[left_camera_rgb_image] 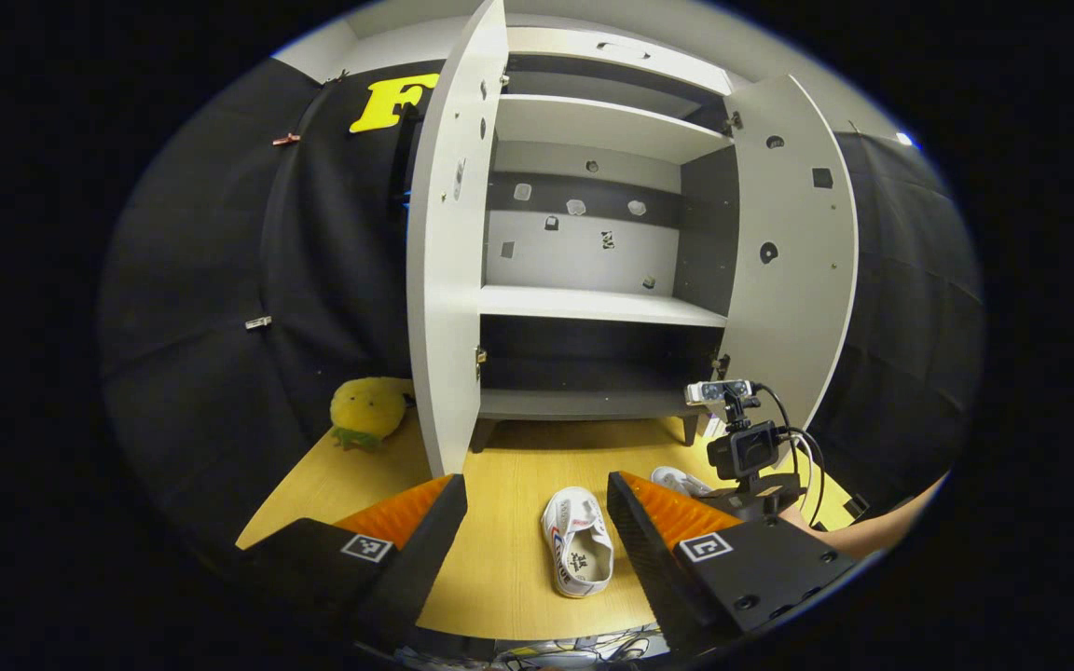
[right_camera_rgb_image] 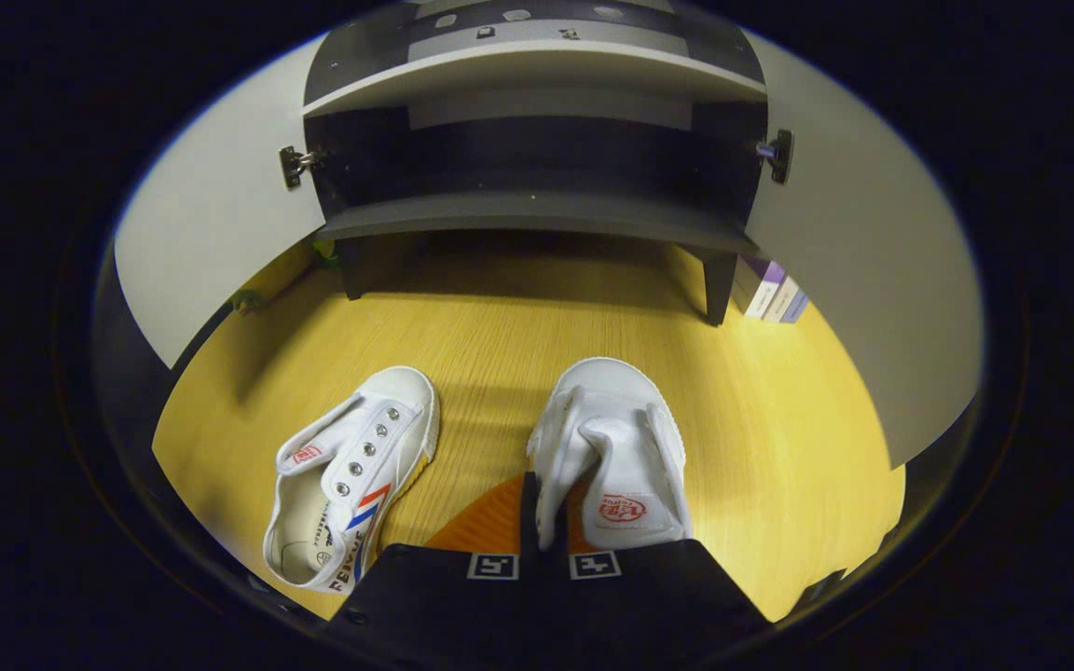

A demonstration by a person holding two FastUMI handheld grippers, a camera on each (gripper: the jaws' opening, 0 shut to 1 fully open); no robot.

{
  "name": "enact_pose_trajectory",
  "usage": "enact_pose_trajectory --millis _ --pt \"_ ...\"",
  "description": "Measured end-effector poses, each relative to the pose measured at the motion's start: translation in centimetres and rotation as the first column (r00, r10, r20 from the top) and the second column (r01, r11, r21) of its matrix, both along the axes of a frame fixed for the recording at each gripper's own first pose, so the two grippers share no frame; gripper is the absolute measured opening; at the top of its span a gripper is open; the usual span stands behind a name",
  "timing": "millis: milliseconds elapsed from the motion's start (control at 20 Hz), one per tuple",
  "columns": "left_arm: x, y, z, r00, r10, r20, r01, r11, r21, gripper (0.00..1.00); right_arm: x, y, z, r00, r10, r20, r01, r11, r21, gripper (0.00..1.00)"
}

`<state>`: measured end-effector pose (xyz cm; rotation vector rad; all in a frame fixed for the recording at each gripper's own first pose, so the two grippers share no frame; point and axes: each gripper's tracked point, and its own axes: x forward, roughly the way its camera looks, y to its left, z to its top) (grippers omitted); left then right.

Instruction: Grab one shoe with the right hand and put it into the shoe cabinet, grab the other shoe with the left hand and put it into the shoe cabinet; then close the right door with the right hand and the left door with the left hand.

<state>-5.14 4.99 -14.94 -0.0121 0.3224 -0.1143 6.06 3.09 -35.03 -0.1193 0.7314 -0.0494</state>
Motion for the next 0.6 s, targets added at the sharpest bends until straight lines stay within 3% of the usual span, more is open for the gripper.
enact_pose_trajectory --millis 300,600 --pt "0.6 -0.5 0.5 0.995 -0.093 0.044 0.094 0.996 -0.007 0.95 0.1 1.5 9.9 0.990 -0.003 0.142 0.002 1.000 0.013 0.05" --pt "0.3 0.2 0.4 0.986 -0.155 0.068 0.157 0.987 -0.017 0.95 1.5 4.3 22.2 0.947 0.054 0.317 -0.042 0.998 -0.044 0.05"
